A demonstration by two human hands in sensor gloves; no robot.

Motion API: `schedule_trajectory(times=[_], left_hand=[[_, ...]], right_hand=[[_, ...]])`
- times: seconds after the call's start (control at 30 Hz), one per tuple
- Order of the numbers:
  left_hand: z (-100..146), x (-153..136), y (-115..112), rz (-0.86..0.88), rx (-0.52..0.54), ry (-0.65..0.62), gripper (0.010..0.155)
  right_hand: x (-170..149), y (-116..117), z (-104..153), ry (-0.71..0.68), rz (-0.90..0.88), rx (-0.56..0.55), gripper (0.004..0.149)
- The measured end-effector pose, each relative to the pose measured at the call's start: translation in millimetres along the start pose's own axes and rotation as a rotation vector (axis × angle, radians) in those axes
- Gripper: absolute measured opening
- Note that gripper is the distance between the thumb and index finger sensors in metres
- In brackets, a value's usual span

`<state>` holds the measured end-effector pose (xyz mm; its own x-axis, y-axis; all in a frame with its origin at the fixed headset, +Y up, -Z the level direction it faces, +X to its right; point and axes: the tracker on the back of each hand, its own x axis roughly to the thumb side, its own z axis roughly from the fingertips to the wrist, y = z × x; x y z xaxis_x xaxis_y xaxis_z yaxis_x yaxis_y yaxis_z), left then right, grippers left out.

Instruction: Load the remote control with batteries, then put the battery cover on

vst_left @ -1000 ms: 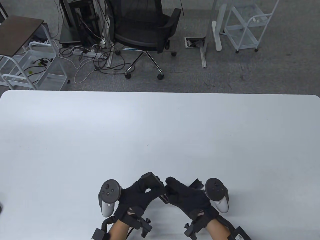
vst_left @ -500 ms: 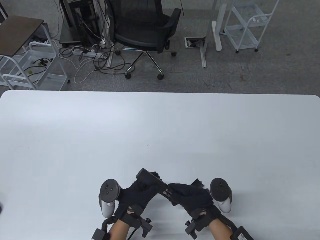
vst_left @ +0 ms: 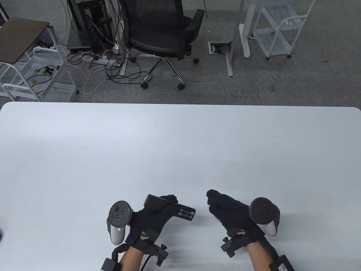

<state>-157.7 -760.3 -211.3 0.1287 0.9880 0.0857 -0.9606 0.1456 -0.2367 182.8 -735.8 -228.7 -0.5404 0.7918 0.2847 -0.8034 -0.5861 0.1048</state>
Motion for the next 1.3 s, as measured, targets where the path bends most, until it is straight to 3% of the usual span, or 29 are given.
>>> schedule_trajectory(times=[0.07, 0.17, 0.3, 0.47, 0.67, 1.03, 1.2, 1.3], left_hand=[[0, -3, 3, 0.03, 0.018, 0.015, 0.056], [0, -5, 6, 0.05, 0.026, 0.028, 0.056], [0, -7, 9, 0.05, 0.047, 0.038, 0.056], [0, -6, 10, 0.048, 0.054, 0.045, 0.056], [-1, -7, 9, 0.037, 0.05, 0.046, 0.056], [-1, -7, 7, 0.034, 0.046, 0.048, 0.056], [-1, -7, 6, 0.032, 0.043, 0.047, 0.056], [-1, -7, 7, 0.032, 0.043, 0.044, 0.056]], right_hand=[[-4, -8, -1, 0.003, 0.322, -0.025, 0.061], [-9, -5, -3, 0.032, 0.541, 0.058, 0.062], [-10, 11, -7, 0.051, 0.589, 0.194, 0.06], [0, 37, -7, 0.055, 0.8, 0.357, 0.065], [-5, 59, -10, 0.084, 0.938, 0.452, 0.073], [-5, 70, -13, -0.028, 1.036, 0.274, 0.06], [-3, 74, -11, -0.097, 1.128, 0.201, 0.067], [4, 72, -10, -0.154, 1.189, 0.09, 0.067]])
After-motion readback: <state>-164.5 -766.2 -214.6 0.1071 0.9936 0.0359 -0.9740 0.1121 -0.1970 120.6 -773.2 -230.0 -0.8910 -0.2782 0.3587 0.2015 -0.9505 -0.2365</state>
